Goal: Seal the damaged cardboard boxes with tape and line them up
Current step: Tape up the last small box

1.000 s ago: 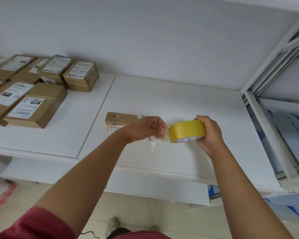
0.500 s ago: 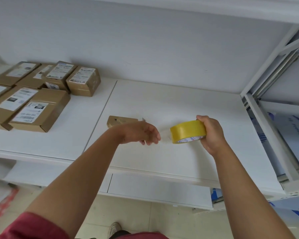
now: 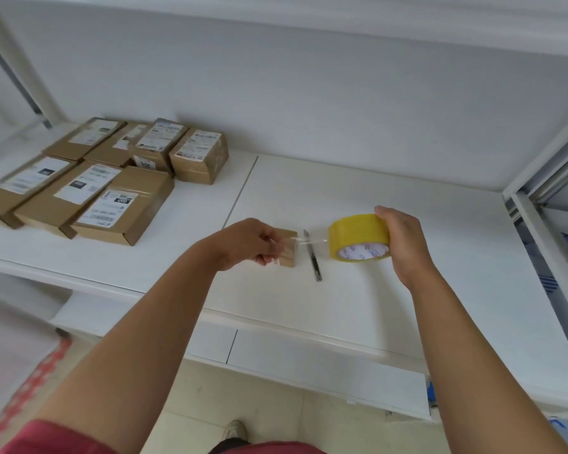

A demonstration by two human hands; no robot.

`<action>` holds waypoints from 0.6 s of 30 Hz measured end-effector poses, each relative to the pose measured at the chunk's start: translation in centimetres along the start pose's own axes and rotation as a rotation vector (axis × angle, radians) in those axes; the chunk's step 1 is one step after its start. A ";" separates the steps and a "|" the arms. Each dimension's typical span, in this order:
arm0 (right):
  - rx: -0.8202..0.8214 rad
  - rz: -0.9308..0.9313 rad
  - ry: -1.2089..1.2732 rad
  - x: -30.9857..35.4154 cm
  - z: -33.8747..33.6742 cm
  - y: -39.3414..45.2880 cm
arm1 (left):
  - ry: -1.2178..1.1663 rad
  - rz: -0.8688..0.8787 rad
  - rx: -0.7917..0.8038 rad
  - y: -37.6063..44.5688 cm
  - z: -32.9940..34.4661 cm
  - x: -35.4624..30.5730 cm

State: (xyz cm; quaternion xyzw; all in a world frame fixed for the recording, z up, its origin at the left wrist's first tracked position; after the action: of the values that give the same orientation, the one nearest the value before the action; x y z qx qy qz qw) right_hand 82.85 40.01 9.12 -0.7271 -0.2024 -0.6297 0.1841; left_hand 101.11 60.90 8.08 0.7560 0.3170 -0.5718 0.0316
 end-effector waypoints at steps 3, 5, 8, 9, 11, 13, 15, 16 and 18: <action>0.100 -0.215 -0.279 2.5 2.2 1.2 | -0.017 -0.017 -0.106 -0.2 -1.6 -0.1; 0.165 -0.358 -0.537 4.3 4.0 2.5 | -0.046 -0.043 -0.176 -0.5 -2.4 0.6; 0.233 -0.578 -0.852 6.3 7.2 4.3 | -0.134 -0.088 -0.299 -0.9 -2.6 2.3; 0.243 -0.624 -0.930 6.6 8.4 4.8 | -0.154 -0.106 -0.359 -1.0 -2.3 3.0; 0.243 -0.697 -1.064 6.8 10.8 5.6 | -0.217 -0.144 -0.470 -1.3 -1.4 4.3; 0.227 -0.760 -1.155 6.6 12.9 6.0 | -0.335 -0.170 -0.552 -1.4 -0.5 5.1; 0.220 -0.793 -1.211 6.4 14.7 6.3 | -0.461 -0.198 -0.615 -1.3 0.0 5.6; 0.225 -0.808 -1.231 6.4 15.5 6.4 | -0.510 -0.211 -0.635 -1.3 0.3 5.7; 0.244 -0.850 -1.258 6.7 17.0 6.6 | -0.580 -0.234 -0.664 -1.3 0.9 5.7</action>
State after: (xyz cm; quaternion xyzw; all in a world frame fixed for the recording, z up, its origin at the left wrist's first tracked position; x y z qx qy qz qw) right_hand 101.47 43.75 13.30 -0.7827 -0.5990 -0.0875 -0.1446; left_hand 100.56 64.06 3.17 0.4728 0.5444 -0.6271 0.2948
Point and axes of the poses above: each hand's wrist, its own y-axis towards the middle knuckle, its own z-axis out of the palm, x = y × z, the point moved 4 cm from there along y, towards the middle knuckle, and after that the axes turned 6 degrees about -x, right-handed, at the moved point
